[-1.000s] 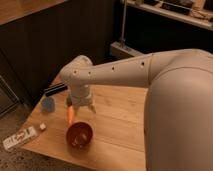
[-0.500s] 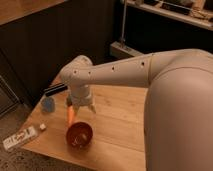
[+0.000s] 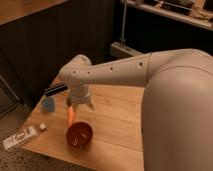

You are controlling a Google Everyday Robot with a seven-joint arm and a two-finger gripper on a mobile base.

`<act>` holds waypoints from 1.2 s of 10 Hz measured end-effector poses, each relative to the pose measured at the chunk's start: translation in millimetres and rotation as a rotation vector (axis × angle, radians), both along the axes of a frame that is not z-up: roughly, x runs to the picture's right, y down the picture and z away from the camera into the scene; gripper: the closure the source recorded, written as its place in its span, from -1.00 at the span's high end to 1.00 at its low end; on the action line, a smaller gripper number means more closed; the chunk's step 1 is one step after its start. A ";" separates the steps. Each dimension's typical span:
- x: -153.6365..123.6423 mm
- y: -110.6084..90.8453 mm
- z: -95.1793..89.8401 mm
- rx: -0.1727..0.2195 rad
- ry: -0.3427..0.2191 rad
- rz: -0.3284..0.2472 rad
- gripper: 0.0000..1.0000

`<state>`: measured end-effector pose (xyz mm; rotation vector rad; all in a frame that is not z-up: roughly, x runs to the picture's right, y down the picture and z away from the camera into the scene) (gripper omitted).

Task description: Push the ceramic bowl across the table

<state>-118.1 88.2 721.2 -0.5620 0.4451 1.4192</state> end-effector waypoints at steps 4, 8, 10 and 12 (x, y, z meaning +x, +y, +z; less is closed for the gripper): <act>7.7 10.3 23.7 -0.010 0.016 -0.009 0.30; 22.3 31.8 47.2 -0.043 0.050 -0.034 0.30; 31.1 43.5 60.8 -0.063 0.073 -0.050 0.30; 38.7 50.9 69.3 -0.080 0.097 -0.057 0.30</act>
